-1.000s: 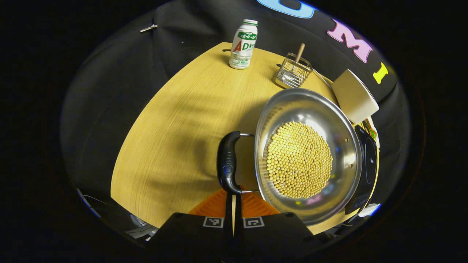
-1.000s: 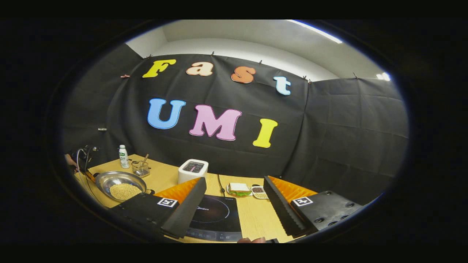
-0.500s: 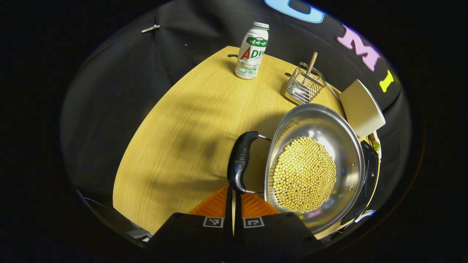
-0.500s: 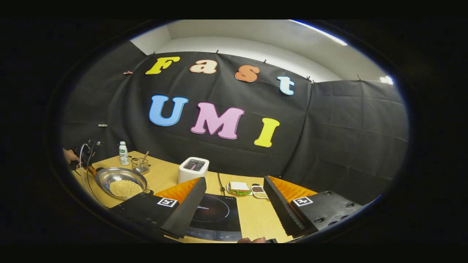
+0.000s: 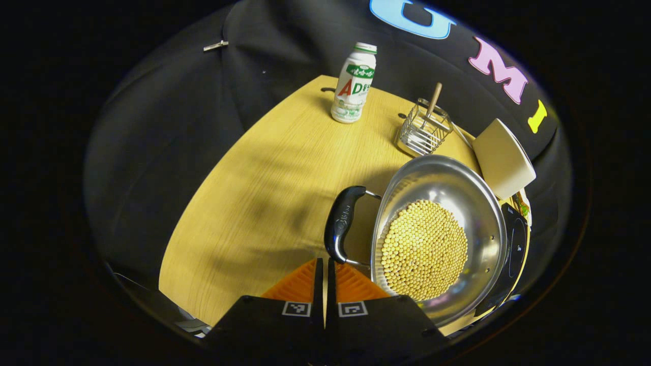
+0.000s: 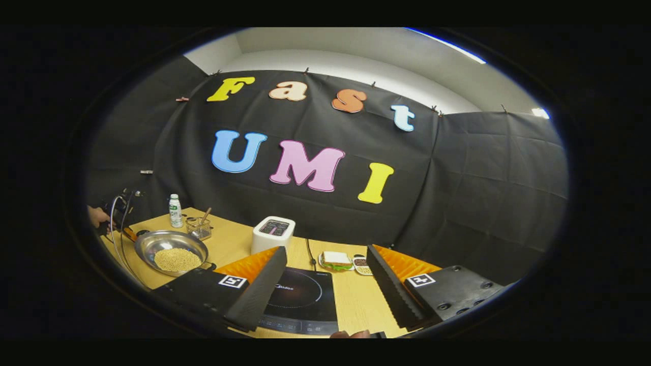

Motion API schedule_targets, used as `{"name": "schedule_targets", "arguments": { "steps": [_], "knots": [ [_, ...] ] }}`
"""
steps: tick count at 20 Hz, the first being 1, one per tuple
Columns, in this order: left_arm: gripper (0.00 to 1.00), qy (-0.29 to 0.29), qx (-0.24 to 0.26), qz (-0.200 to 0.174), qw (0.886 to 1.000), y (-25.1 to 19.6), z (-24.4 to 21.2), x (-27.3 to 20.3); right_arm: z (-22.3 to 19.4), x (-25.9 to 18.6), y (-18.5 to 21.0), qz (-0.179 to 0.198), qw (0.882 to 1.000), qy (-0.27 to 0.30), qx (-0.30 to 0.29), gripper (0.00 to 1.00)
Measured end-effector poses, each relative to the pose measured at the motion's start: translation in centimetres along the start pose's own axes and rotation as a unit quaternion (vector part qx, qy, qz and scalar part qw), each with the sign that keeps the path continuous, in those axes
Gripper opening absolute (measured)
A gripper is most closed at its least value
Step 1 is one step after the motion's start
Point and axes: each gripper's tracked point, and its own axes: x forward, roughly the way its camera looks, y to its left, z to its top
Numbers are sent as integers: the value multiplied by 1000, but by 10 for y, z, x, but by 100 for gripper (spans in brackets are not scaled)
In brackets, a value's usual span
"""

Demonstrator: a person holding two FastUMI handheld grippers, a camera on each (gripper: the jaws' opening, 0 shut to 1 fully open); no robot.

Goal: First push the handle of the pot to place it horizontally, then grasp the pot with both hands and set it on the induction cooktop.

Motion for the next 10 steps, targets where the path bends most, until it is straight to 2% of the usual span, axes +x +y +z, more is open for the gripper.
{"name": "schedule_targets", "arguments": {
  "steps": [6,10],
  "knots": [
    [5,-44,27,-5,999,0,-16,-49,-6,1,18,28,999,11,12,96],
    [5,-118,37,0,992,1,-9,-81,-5,8,43,62,998,15,15,98]
  ]
}}
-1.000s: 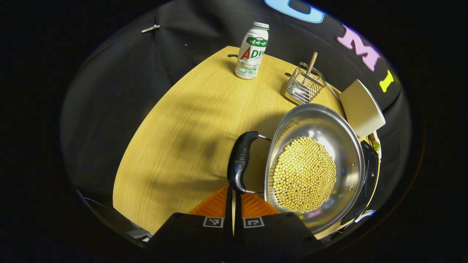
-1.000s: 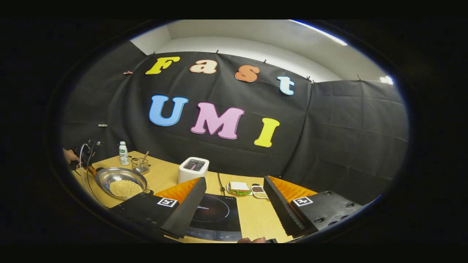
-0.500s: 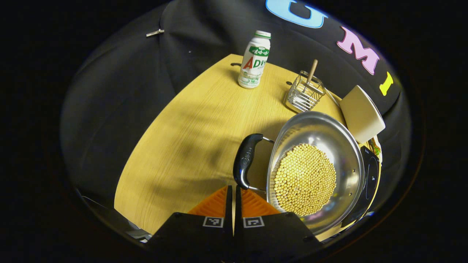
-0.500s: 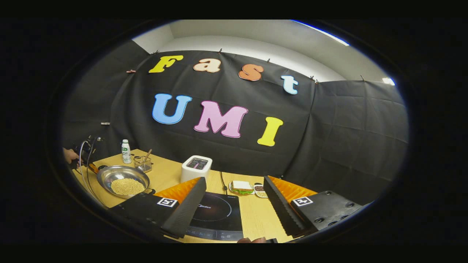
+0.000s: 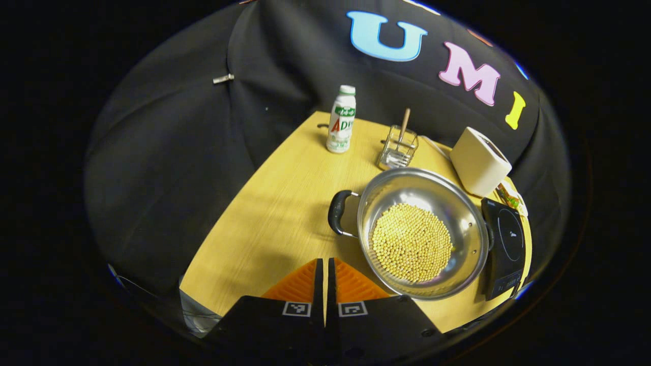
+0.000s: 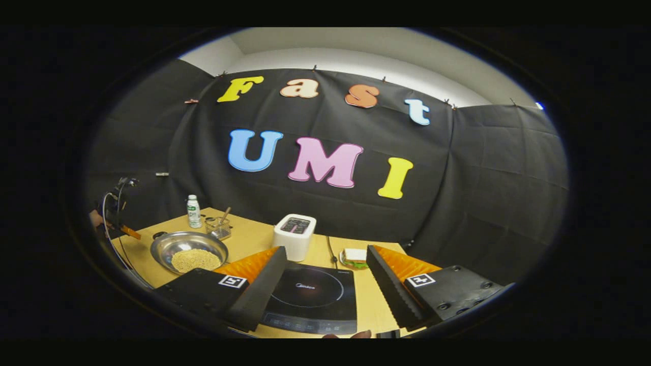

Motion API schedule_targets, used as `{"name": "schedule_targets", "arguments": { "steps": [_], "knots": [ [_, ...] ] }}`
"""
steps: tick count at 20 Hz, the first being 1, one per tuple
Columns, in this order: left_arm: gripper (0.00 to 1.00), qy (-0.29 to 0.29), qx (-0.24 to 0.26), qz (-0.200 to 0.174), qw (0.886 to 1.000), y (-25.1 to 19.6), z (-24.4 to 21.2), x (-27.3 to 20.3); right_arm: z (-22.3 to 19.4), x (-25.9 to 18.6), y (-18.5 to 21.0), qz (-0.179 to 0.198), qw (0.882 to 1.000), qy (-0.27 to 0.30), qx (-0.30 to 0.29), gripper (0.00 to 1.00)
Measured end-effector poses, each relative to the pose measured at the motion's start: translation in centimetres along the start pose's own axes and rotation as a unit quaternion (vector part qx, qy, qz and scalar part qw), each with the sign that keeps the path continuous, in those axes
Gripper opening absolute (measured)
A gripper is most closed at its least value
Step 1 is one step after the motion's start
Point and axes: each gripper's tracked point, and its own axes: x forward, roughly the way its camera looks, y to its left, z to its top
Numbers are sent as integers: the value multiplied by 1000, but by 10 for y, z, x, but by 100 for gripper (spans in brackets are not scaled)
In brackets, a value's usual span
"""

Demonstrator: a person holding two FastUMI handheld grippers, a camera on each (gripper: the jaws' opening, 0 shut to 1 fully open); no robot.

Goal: First push the handle of the pot to place it horizontally, then grasp the pot with both hands and set it on the induction cooktop.

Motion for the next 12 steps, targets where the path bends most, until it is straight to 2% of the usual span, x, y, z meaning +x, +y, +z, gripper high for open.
{"name": "schedule_targets", "arguments": {
  "steps": [3,4,5,6,7,8,9,10,12],
  "knots": [
    [6,-39,11,-3,999,1,6,-15,-3,15,28,36,999,8,4,98],
    [13,-53,13,-7,998,-1,10,-19,-4,19,36,46,999,12,9,98],
    [16,-66,15,-13,998,-3,14,-24,-6,26,47,57,998,17,16,98],
    [30,-79,16,-22,997,-6,18,-27,-7,33,56,65,997,22,24,98],
    [39,-88,15,-32,996,-9,20,-29,-9,40,66,75,996,28,32,98],
    [58,-92,14,-43,995,-13,21,-30,-13,46,79,86,995,37,40,98],
    [67,-92,14,-52,994,-17,20,-28,-19,53,91,96,993,48,48,98],
    [83,-91,14,-57,994,-19,20,-25,-24,61,103,106,991,58,54,98],
    [92,-89,20,-56,994,-18,23,-16,-38,74,128,127,986,82,73,98]
  ]
}}
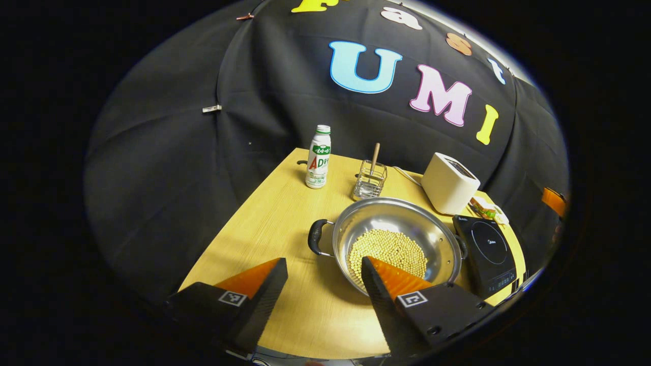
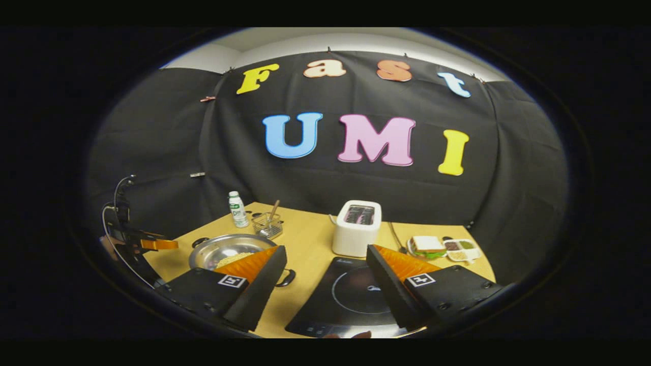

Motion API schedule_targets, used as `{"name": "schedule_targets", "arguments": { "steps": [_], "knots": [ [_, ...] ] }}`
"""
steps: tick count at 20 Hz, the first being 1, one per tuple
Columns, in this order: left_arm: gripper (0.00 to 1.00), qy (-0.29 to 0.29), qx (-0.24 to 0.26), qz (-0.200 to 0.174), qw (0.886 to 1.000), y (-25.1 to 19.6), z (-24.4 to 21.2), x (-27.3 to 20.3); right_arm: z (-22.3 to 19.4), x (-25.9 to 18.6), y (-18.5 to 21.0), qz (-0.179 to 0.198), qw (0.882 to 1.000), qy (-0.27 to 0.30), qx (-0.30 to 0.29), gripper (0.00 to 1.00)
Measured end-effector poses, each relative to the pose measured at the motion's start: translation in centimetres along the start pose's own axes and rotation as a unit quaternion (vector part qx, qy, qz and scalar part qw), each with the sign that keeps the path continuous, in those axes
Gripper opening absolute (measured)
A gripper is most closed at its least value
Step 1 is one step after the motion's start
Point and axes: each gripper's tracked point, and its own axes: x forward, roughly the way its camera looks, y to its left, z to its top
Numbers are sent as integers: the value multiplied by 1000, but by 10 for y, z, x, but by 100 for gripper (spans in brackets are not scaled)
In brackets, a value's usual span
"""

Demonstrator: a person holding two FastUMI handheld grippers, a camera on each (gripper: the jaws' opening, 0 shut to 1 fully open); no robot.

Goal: First push the handle of the pot to place it horizontally, then grasp the pot with both hands and set it on the induction cooktop.

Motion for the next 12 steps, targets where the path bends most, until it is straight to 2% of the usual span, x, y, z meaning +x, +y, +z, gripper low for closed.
{"name": "schedule_targets", "arguments": {
  "steps": [7,8,9,12],
  "knots": [
    [93,46,23,-12,999,0,0,59,-68,63,51,32,993,107,42,99],
    [89,53,28,-13,998,1,-1,68,-79,71,56,33,991,124,42,99],
    [93,60,31,-14,998,2,-2,76,-92,79,59,32,989,141,43,99],
    [94,77,36,-17,996,6,-5,100,-124,101,66,25,979,194,65,99]
  ]
}}
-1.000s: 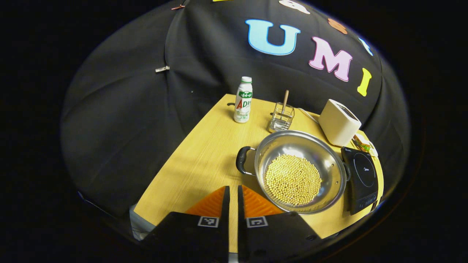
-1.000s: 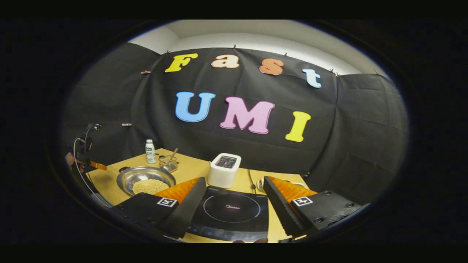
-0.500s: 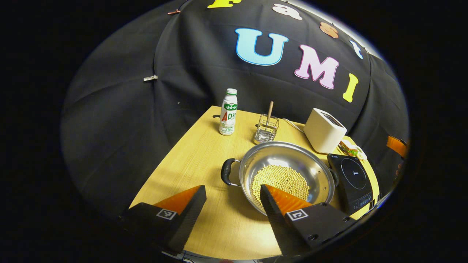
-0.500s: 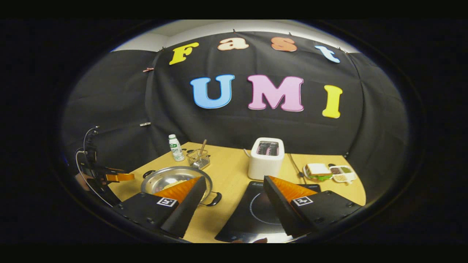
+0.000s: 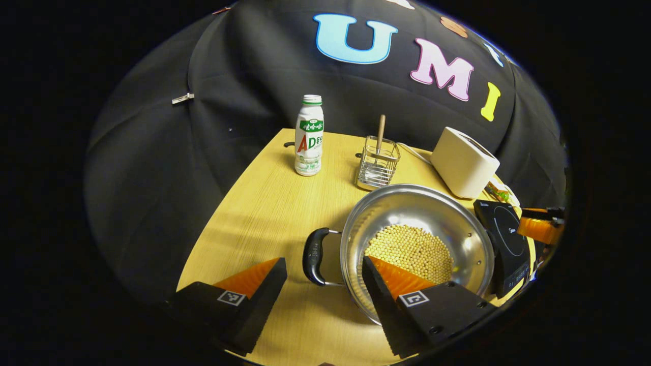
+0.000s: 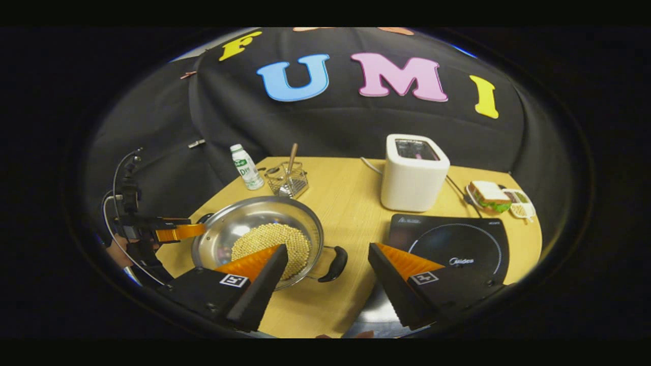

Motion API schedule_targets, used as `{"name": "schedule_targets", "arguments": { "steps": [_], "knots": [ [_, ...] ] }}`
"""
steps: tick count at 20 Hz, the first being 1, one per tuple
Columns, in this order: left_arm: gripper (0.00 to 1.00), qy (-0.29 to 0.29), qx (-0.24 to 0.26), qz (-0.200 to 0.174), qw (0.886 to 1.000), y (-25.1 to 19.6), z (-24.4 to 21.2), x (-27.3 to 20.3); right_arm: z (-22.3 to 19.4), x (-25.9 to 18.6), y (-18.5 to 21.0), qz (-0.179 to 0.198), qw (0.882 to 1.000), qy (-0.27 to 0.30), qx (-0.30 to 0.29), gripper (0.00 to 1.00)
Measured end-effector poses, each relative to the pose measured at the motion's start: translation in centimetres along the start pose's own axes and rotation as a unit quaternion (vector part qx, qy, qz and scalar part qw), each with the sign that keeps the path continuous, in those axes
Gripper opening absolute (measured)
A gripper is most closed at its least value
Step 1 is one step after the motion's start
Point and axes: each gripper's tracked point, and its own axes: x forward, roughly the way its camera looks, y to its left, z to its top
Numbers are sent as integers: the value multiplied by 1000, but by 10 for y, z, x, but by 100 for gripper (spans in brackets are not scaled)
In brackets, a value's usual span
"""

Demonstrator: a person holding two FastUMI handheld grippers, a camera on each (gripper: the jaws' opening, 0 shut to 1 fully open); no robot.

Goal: First push the handle of the pot to place it horizontally, then grasp the pot with both hands and set it on the induction cooktop.

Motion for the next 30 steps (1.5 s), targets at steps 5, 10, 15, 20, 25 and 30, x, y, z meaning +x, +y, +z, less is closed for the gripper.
{"name": "schedule_targets", "arguments": {
  "steps": [5,10,15,20,25,30],
  "knots": [
    [93,29,-1,-2,1000,6,-7,30,-26,41,-2,-17,998,64,17,100],
    [87,51,3,-11,999,3,-14,47,-52,67,0,-22,994,105,18,100],
    [70,59,1,-16,998,-4,-18,56,-70,83,-6,-47,990,130,-12,88],
    [63,56,-13,-22,998,-6,-18,53,-64,83,-9,-55,989,135,1,66],
    [57,39,-27,-14,999,-7,-18,45,-58,74,-7,-50,991,127,-9,59],
    [57,33,-22,-10,999,-17,-5,17,-44,52,-10,-45,992,121,-8,58]
  ]
}}
